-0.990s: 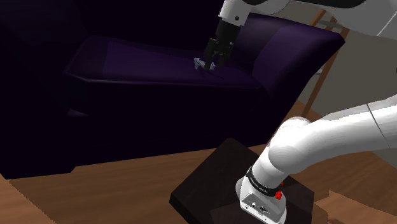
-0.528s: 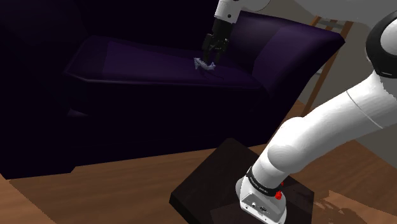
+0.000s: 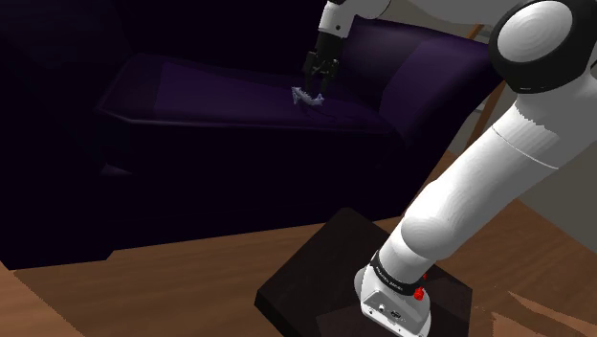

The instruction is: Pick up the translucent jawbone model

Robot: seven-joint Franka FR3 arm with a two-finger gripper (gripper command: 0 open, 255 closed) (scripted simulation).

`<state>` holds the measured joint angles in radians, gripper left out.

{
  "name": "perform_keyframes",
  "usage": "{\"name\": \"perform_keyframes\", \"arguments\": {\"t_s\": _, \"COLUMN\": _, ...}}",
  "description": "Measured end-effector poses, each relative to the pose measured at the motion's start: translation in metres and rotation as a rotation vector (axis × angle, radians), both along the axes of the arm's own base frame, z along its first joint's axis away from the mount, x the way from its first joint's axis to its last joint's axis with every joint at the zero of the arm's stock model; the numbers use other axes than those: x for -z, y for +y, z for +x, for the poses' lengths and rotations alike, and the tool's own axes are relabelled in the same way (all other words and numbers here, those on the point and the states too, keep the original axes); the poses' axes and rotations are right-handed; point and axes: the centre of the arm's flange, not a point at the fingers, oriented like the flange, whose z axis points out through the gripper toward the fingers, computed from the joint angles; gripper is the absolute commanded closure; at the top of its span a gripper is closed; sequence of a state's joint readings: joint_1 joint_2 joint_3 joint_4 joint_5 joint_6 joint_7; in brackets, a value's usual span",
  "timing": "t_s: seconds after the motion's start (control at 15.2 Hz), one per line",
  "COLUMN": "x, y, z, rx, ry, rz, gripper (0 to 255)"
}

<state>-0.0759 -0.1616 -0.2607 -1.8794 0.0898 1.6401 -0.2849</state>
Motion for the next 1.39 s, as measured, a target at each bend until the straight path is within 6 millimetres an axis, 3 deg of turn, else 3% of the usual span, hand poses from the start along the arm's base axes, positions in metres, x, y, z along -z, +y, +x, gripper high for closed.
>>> {"name": "perform_keyframes", "arguments": {"t_s": 0.33, "x": 0.025, "y": -0.001, "z": 0.001, "rx": 0.000, "ry": 0.001, "rz": 0.001, "gripper": 0}}
{"name": "perform_keyframes", "arguments": {"t_s": 0.4, "x": 0.028, "y": -0.001, "z": 0.001, "rx": 0.000, "ry": 0.001, "rz": 0.000, "gripper": 255}}
{"name": "perform_keyframes", "arguments": {"t_s": 1.06, "x": 0.030, "y": -0.001, "z": 0.002, "rx": 0.000, "ry": 0.001, "rz": 0.000, "gripper": 255}}
{"name": "perform_keyframes", "arguments": {"t_s": 1.39, "x": 0.010, "y": -0.001, "z": 0.002, "rx": 0.000, "ry": 0.000, "rz": 0.000, "gripper": 255}}
